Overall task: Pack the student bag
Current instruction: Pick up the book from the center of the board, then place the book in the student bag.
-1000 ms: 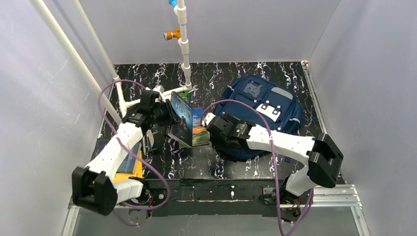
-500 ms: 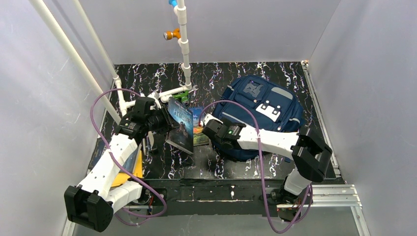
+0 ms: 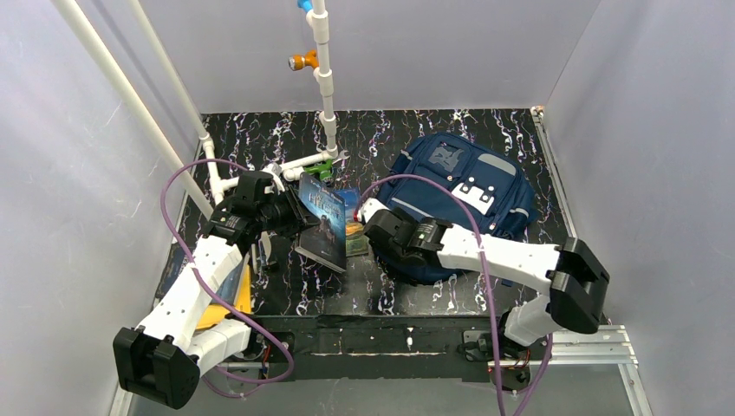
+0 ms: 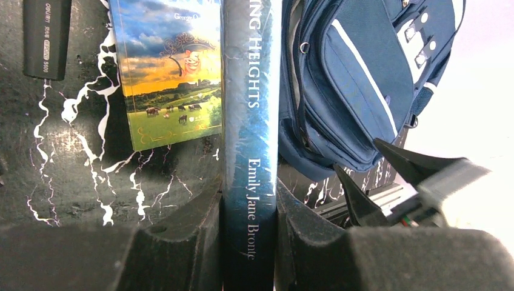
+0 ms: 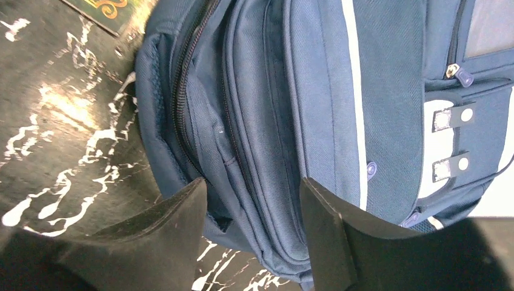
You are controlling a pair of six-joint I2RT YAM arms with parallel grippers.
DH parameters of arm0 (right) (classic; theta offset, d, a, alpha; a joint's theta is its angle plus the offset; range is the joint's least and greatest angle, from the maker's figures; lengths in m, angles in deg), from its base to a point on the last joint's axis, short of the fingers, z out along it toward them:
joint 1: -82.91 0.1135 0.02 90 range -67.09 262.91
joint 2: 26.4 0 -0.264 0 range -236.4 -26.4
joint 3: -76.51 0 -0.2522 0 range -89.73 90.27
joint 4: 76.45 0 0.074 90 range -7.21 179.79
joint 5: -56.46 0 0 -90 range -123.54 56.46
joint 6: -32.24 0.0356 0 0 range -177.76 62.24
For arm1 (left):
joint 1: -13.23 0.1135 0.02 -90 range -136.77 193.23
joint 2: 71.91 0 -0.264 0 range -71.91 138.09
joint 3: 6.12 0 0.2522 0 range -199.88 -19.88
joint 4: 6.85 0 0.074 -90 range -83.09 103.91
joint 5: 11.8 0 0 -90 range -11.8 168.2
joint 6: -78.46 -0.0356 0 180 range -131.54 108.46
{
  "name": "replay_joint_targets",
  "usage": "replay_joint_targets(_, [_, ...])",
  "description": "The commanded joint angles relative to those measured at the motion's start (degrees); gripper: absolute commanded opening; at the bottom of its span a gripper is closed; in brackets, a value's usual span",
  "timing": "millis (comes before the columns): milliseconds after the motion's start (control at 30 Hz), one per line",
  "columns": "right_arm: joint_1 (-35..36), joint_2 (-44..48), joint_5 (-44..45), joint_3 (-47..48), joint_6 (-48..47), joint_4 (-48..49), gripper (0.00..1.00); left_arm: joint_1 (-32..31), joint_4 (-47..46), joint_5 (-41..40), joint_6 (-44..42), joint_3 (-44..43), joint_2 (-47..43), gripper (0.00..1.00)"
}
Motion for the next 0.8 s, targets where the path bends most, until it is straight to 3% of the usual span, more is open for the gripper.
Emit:
replay_joint_targets(0, [0.0,-3.85,3.18,-0.89,-1.08,-0.21,0.62,-0.23,-3.84,3.35,1.67,-1.83,-3.21,0.0])
replay_joint_targets(400, [0.0,-10.26,4.52,-1.0,-2.92,2.28,0.64,-0.24,-3.44,3.76,2.6,-1.07,-4.6,0.0])
replay_joint_targets(467, [-0.04,-10.66,8.37,-1.67,-2.53,2.9,0.56,-0.24,-3.44,3.74,2.61,-0.97,-4.71,0.0])
replay_joint_targets(567, [-0.07,-11.03,17.85,-3.22,-1.84,5.44,0.34,-0.23,-3.44,3.87,2.65,-0.88,-4.79,0.0])
replay_joint_targets(700, [0.0,-9.93,23.32,0.99,1.39,2.89,0.01,-0.22,-3.73,4.9,3.55,-0.53,-4.92,0.0])
replay_joint_targets(767, [-0.02,-6.8,22.03,5.63,2.19,-0.01,0.01,-0.23,-4.15,5.94,4.31,-0.43,-5.02,0.0])
